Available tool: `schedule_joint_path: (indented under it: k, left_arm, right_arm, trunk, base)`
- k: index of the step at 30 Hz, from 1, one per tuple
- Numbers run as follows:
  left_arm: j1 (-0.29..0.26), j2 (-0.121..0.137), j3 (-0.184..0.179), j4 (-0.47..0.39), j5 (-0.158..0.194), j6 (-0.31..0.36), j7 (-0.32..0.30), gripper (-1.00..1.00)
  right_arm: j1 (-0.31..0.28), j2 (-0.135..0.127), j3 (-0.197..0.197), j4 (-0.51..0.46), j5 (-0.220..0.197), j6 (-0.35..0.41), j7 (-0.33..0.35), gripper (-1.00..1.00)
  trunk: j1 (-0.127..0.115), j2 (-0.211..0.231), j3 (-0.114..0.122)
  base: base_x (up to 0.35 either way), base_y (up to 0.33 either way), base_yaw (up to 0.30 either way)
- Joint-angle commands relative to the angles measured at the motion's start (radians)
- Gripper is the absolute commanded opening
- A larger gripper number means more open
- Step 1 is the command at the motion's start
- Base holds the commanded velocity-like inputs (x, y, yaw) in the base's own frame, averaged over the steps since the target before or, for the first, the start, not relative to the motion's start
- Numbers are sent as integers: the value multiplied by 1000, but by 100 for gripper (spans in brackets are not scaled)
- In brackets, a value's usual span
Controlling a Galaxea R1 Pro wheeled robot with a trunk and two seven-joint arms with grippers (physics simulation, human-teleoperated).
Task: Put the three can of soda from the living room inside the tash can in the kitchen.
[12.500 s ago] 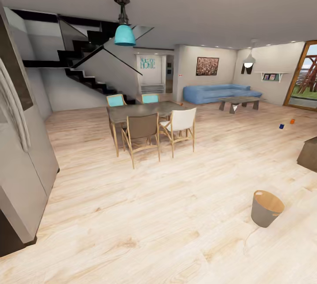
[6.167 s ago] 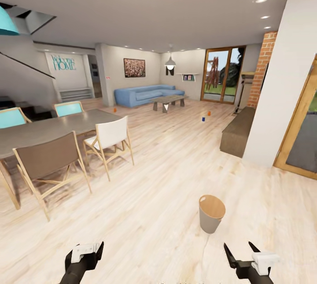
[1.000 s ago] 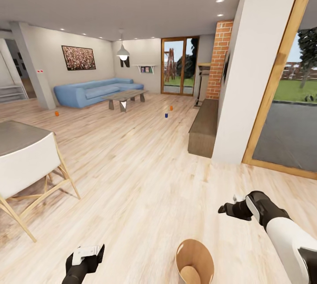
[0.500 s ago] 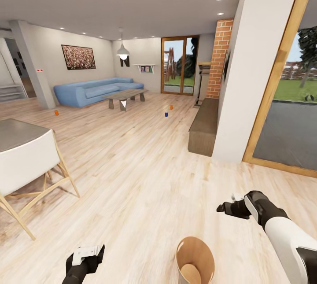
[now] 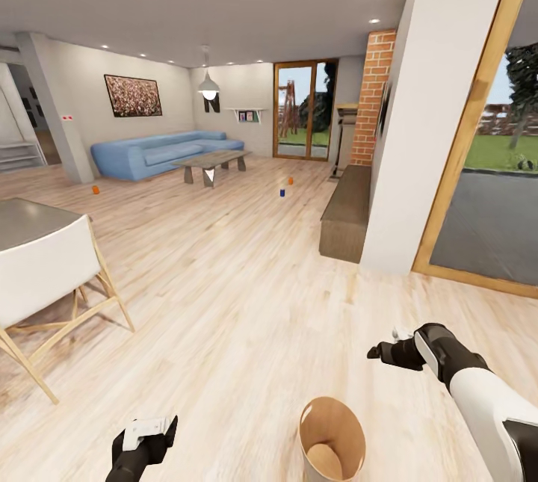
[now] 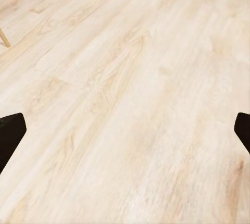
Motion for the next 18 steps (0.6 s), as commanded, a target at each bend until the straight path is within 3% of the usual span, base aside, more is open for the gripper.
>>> schedule_joint_path:
  k: [1,18]
  left_arm:
    - [0,0,0,0,0,0,0,100]
    - [0,0,0,0,0,-1,0,100]
  right_arm:
    - [0,0,0,0,0,0,0,100]
    - [0,0,0,-2,0,0,0,100]
  trunk:
    - [4,-7,-3]
    - [69,-126,-56]
  base:
    - [0,0,0]
    - [0,0,0]
